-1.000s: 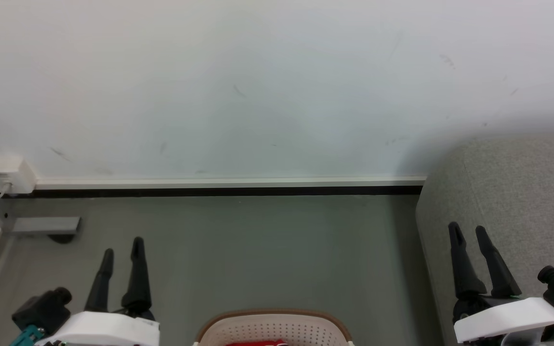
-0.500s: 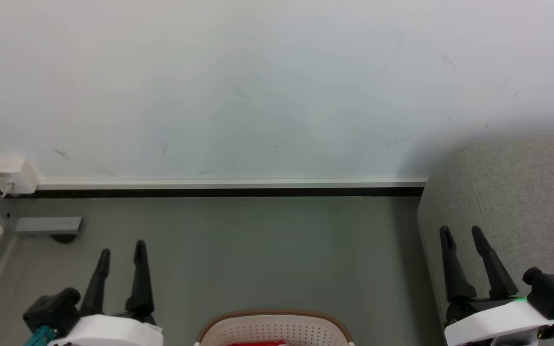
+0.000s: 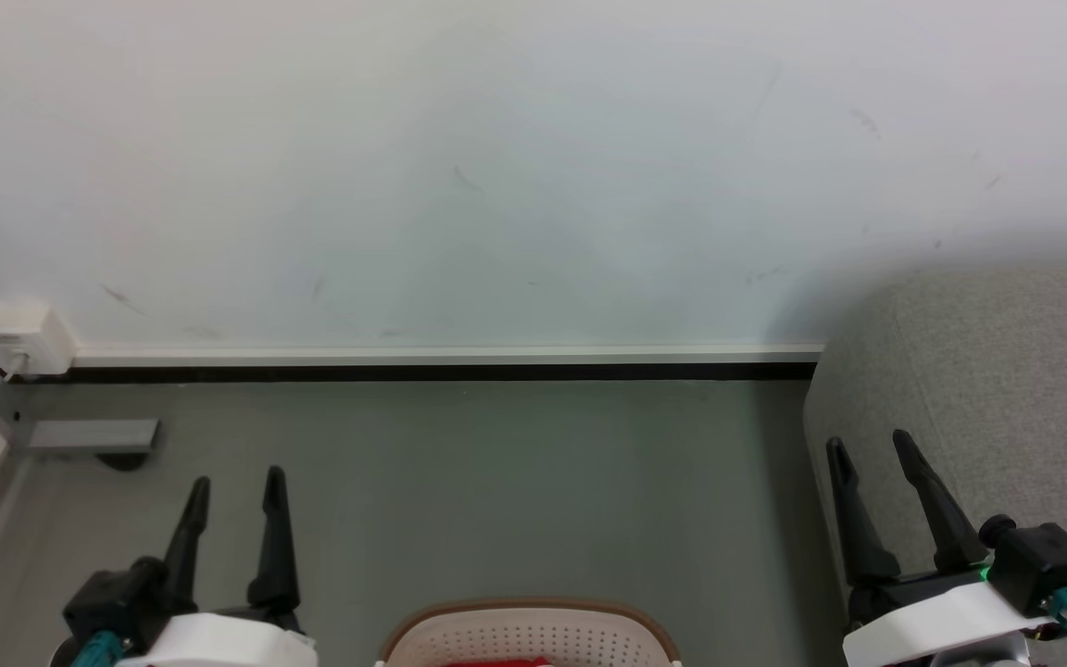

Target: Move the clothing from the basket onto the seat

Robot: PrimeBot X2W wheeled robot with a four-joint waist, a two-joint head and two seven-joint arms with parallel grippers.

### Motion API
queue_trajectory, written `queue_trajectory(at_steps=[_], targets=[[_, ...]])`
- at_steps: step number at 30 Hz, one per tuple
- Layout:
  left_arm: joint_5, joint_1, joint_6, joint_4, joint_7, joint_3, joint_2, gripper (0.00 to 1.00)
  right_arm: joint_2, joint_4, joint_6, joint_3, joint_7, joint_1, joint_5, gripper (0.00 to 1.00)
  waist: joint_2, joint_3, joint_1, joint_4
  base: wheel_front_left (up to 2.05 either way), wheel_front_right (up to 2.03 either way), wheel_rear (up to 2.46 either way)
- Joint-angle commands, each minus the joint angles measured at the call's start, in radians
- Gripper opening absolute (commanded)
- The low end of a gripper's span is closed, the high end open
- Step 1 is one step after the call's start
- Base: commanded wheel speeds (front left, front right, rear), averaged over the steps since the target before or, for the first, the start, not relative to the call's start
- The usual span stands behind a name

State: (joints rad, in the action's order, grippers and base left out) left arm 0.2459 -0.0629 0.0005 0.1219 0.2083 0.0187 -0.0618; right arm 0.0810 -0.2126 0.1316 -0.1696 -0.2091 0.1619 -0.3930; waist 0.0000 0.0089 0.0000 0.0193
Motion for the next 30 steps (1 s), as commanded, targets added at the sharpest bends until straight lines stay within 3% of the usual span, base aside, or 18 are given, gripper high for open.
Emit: queue_trajectory(at_steps=[1, 30], targets=[[-0.028, 0.003, 0.0, -0.006, 0.009, 0.0, -0.009, 1.0, 0.007, 0.004, -0.001, -0.002, -0.008, 0.015, 0.027, 1.0, 0.0, 0.0, 0.0, -0.001, 0.0, 0.0, 0.0], [-0.22, 0.015, 0.0, -0.027, 0.057, 0.019, 0.002, 1.0, -0.007, 0.032, -0.002, 0.009, -0.056, 0.019, 0.202, 1.0, 0.0, -0.005, 0.0, -0.008, 0.0, 0.0, 0.0]])
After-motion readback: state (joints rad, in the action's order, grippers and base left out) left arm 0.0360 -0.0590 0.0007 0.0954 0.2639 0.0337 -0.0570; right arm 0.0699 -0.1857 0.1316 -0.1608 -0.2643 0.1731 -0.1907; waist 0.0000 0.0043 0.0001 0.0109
